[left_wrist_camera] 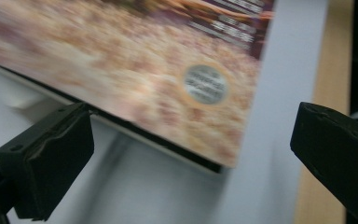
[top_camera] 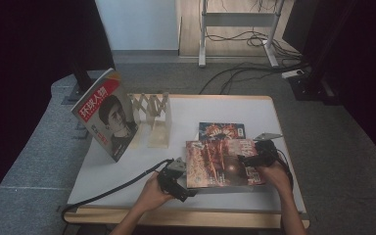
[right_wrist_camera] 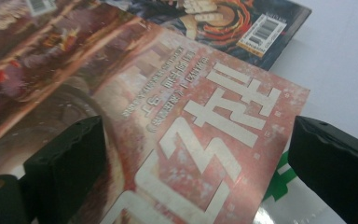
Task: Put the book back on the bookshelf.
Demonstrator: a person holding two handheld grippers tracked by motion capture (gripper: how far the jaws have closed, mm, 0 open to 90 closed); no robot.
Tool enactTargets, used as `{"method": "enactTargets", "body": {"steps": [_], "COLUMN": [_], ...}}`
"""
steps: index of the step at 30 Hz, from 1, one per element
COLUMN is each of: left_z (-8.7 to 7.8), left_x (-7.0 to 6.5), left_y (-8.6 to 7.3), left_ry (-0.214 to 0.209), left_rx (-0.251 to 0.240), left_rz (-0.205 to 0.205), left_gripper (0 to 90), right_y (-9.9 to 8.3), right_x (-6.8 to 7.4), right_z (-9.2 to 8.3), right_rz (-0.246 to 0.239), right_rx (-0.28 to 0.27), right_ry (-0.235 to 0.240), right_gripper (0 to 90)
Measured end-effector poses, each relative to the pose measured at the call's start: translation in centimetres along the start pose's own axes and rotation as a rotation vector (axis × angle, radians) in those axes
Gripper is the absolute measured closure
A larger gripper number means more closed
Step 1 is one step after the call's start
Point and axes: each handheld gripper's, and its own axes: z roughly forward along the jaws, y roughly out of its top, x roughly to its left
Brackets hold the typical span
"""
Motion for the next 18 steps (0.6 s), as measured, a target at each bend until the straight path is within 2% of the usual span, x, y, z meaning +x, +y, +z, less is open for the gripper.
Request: {"method": "enactTargets", "body": {"steps": [3,6,8,9,11,14,16,18], "left_z": [-0.7,-1.4,-1.4,-1.4,-1.1,-0.5,-0.1,0.3], "left_x": [0.7,1.3,1.3,1.3,1.5,2.1,2.7,3.0], "left_y": [0.6,1.2,2.1,2.5,3.4,4.5,5.0,5.6], "left_ry": [0.016,0.0,0.038,0.036,0.018,0.027,0.017,0.03], "left_rx": [-0.034,-0.081,-0.044,-0.044,-0.05,-0.04,-0.042,-0.038], "left_rz": [-0.008,-0.026,0.013,0.023,0.022,0.033,0.02,0.028], "left_gripper": [0.0,0.0,0.0,0.0,0.0,0.0,0.0,0.0], "right_y": [-0.2,-0.6,-0.9,-1.1,-1.5,-2.3,-2.7,-3.1], "right_x": [0.5,0.9,1.1,1.3,1.5,1.9,2.2,2.3], "right_z": [-1.0,-1.9,-2.6,-2.9,-3.4,-4.2,-4.7,-5.1], "right_rz": [-0.005,-0.018,-0.024,-0.027,-0.027,-0.025,-0.03,-0.03], "right_rx": [-0.021,-0.025,-0.028,-0.032,-0.036,-0.044,-0.044,-0.045], "right_ry": [-0.011,-0.023,-0.027,-0.032,-0.032,-0.032,-0.033,-0.033], "right_gripper": [0.8,0.0,0.0,0.0,0.0,0.0,0.0,0.0]}}
